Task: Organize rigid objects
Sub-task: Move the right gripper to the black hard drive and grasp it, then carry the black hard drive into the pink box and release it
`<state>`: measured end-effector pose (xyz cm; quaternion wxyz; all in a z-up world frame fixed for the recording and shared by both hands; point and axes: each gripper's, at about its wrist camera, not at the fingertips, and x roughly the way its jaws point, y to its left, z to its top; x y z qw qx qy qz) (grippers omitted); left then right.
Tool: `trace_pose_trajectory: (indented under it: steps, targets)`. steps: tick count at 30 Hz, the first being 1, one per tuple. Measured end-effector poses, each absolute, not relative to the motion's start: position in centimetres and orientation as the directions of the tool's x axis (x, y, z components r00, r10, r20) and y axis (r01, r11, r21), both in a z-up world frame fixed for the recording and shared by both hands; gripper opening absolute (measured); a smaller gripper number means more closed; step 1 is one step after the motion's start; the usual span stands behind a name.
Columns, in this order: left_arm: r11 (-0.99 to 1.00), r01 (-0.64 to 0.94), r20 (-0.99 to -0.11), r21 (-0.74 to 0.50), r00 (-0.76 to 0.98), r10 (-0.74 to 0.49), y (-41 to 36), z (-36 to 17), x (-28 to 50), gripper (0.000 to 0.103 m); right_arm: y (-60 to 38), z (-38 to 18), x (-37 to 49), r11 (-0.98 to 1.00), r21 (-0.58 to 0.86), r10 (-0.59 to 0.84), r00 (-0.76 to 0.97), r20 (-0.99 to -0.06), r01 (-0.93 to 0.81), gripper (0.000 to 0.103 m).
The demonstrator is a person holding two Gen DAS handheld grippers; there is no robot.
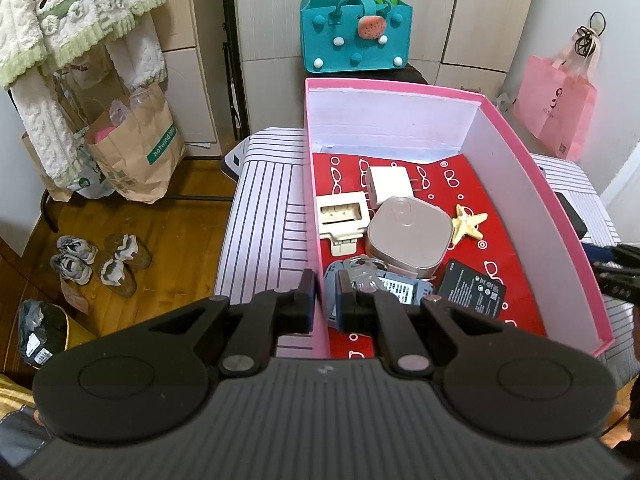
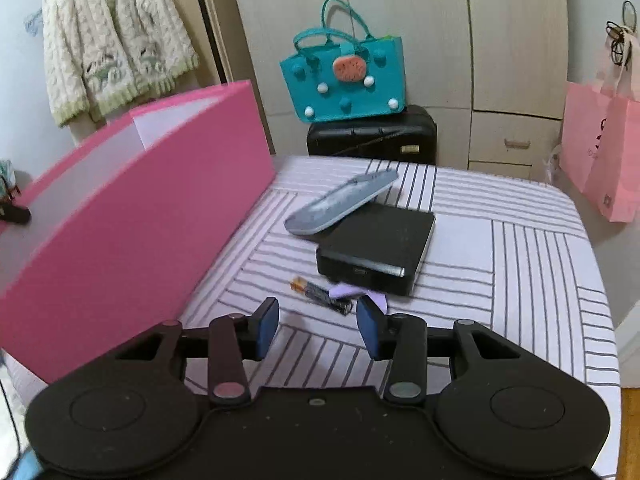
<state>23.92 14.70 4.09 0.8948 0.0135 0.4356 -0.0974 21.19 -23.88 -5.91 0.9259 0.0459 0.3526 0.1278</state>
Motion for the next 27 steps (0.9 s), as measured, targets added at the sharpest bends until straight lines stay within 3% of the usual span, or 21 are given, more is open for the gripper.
trace_pose_trajectory:
  steps: [2,6,8,15,18,22,27]
  targets:
    - [0.980,0.189,-0.783,-0.060,0.601,-0.164,14.7,4.1,23.9,0.008,-24.2,-4.8,20.8,0.967,0.164,0.256,0.747,-0.613,-0.197,0.060]
    - [0.980,0.191,-0.782,-0.061,0.600,-0.166,14.7,4.1,24.0,0.008,-24.4,-2.8,21.6,0.977,0.105,0.211,0.782,-0.586,-0.185,0.072]
    - [0.979,0.192,-0.782,-0.061,0.600,-0.166,14.7,4.1,24.0,0.008,-24.3,-2.6,23.3,0.977,0.090,0.205,0.761,-0.615,-0.191,0.086]
    - [0.980,0.188,-0.782,-0.067,0.600,-0.169,14.7,4.0,24.0,0.008,-24.5,-5.2,29.1,0.986,0.123,0.169,0.647,-0.743,-0.117,0.086]
    - [0.979,0.190,-0.782,-0.066,0.600,-0.170,14.8,4.1,24.1,0.008,-24.9,-6.0,29.6,0.983,0.162,0.178,0.639,-0.748,-0.084,0.083]
    - [0.978,0.194,-0.783,-0.070,0.597,-0.175,14.8,4.0,24.2,0.008,-25.5,-5.9,29.2,0.984,0.157,0.176,0.650,-0.740,-0.089,0.070]
    - [0.978,0.197,-0.783,-0.071,0.597,-0.177,14.8,4.0,24.2,0.008,-25.9,-5.7,29.8,0.980,0.143,0.197,0.607,-0.770,-0.136,0.070]
